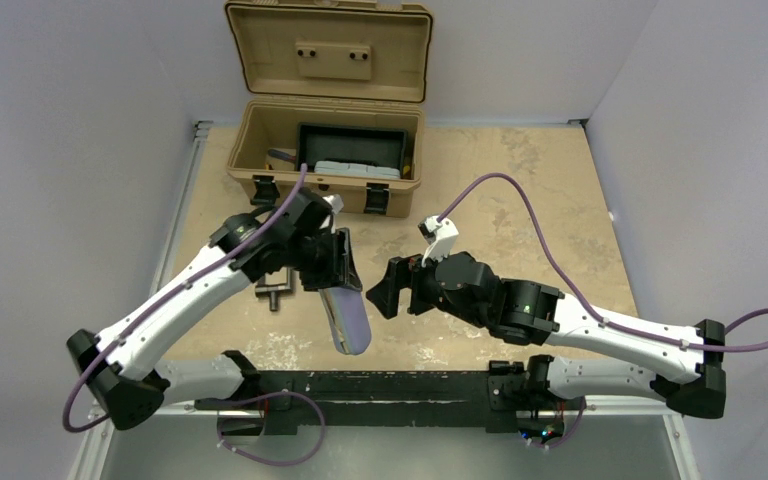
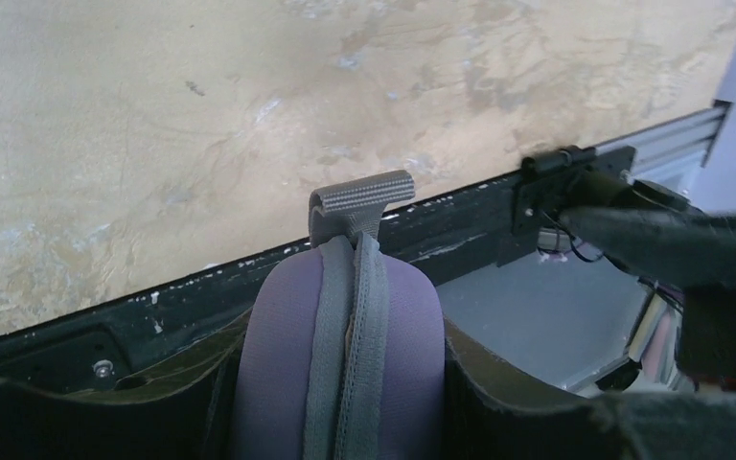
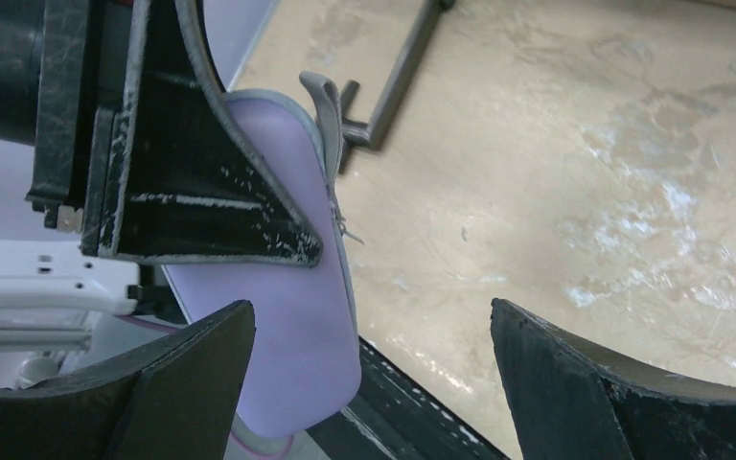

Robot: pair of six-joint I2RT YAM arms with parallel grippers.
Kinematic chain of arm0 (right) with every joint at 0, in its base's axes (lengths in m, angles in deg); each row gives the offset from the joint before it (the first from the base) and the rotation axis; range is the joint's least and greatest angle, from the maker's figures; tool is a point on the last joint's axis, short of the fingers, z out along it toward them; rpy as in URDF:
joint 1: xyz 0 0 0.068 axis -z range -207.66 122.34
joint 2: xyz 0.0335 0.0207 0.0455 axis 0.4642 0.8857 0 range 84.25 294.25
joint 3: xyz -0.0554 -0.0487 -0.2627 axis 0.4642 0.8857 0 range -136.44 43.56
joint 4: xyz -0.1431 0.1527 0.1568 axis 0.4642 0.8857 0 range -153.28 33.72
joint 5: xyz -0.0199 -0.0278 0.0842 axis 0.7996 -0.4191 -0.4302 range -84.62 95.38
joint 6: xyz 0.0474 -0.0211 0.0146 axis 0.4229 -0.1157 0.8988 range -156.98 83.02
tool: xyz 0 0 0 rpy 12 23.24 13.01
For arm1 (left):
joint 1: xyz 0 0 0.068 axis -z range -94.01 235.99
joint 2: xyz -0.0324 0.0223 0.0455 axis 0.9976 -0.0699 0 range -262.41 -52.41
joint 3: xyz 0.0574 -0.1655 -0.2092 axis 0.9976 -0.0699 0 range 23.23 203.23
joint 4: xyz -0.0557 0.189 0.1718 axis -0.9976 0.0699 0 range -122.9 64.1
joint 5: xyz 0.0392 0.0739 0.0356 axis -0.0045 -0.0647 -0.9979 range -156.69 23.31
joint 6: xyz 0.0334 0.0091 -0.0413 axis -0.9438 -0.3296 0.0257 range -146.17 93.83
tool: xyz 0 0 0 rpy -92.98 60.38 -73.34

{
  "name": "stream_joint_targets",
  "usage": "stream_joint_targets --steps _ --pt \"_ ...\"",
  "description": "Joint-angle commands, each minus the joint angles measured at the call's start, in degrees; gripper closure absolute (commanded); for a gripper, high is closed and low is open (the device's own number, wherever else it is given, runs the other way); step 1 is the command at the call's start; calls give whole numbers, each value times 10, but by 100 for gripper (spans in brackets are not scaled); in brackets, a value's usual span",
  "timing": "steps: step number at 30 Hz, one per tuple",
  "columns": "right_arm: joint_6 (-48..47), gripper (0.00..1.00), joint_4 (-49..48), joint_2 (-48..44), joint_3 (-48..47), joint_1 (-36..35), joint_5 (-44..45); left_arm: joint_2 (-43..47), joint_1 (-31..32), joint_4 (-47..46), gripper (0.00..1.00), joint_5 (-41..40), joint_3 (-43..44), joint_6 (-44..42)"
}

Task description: Open the umbrella

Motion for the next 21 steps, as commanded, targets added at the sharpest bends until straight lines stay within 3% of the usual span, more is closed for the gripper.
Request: stream_joint_targets --steps 1,9,19,21 --pt "21 7 -17 -13 -2 4 -41 -57 -4 11 100 -26 9 48" --pt "38 7 -11 -31 13 5 -44 -200 -7 26 100 -57 28 42" --pt "54 7 6 -52 24 5 -45 -312 -7 8 100 -59 63 27" --pt "55 7 6 -56 26 5 -46 -317 -8 2 91 -58 69 24"
